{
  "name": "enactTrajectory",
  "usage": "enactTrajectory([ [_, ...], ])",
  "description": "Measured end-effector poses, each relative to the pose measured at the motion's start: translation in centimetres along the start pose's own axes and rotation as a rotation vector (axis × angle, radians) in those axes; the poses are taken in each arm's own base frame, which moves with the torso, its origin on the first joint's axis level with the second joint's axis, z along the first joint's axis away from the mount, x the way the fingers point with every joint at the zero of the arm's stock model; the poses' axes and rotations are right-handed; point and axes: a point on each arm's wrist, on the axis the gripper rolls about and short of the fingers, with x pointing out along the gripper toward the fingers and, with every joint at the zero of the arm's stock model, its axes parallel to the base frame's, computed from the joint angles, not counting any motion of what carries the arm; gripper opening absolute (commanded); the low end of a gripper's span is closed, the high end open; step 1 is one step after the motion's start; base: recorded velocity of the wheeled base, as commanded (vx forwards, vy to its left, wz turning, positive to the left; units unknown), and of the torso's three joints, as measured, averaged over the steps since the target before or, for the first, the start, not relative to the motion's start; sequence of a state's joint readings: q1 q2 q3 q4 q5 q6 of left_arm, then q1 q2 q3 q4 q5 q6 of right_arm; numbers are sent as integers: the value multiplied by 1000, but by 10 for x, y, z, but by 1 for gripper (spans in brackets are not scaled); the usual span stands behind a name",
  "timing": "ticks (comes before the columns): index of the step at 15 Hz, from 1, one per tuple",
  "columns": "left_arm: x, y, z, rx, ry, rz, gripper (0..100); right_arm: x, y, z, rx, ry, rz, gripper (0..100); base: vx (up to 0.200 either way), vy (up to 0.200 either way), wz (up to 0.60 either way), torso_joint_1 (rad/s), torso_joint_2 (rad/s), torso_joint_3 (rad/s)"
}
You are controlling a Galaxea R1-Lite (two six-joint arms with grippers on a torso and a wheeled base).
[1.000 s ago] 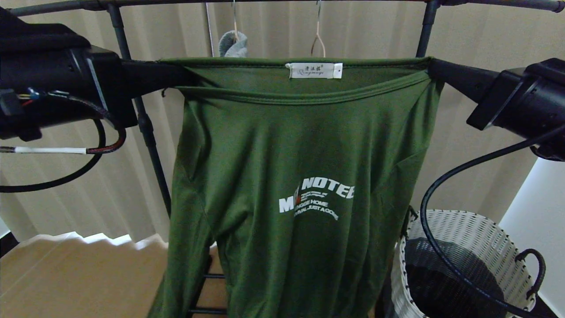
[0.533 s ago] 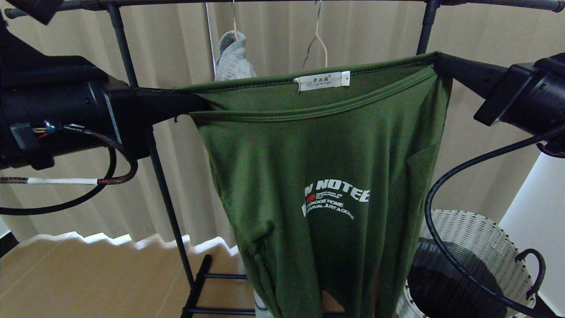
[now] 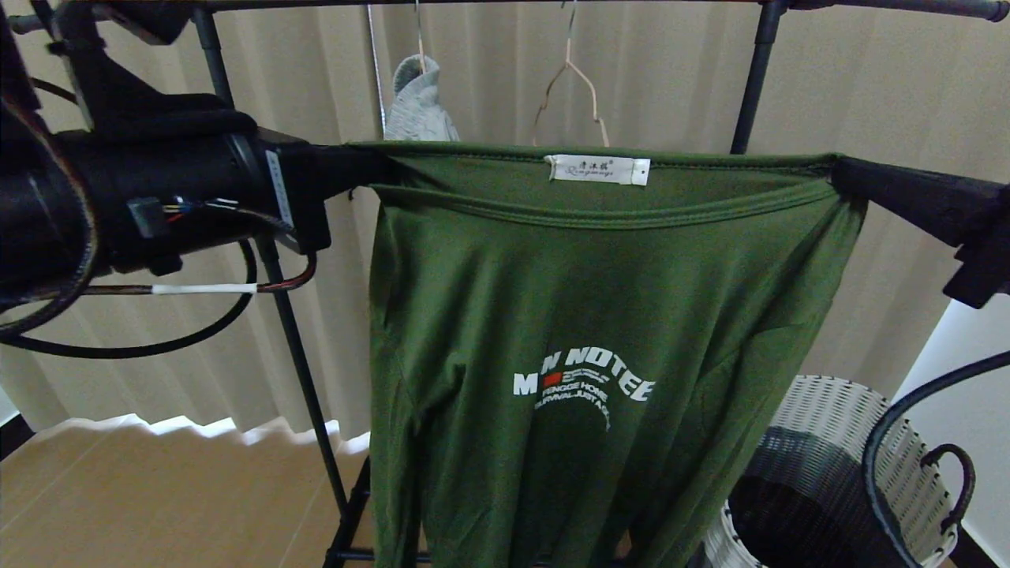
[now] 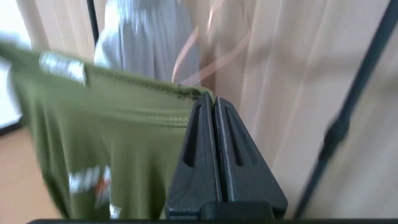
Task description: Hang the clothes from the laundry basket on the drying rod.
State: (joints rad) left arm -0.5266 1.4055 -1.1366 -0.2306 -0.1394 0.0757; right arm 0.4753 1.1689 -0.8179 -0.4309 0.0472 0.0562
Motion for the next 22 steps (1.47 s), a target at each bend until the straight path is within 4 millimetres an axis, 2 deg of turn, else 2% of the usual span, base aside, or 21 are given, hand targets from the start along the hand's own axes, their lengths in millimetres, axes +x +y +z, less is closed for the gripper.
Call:
enactTrajectory([
  [5,37,1,-6,-38,7,73,0,-27,4,-6,-2,-5,111,0,0,0,0,0,0,0],
  [9,43,0,-12,-41,36,70,0,-27,4,-8,-6,-4,109,0,0,0,0,0,0,0],
  [14,22,-3,-17,-47,123,32,0,-8,-5,-9,-60,17,60,0,0,0,0,0,0,0],
  [19,-17,-9,-26,-14,179,-61,0,28,-12,8,-70,-11,41,0,0,0,0,0,0,0],
  [22,-38,-14,-35,43,178,-176,0,55,-15,15,-80,-86,46,0,0,0,0,0,0,0],
])
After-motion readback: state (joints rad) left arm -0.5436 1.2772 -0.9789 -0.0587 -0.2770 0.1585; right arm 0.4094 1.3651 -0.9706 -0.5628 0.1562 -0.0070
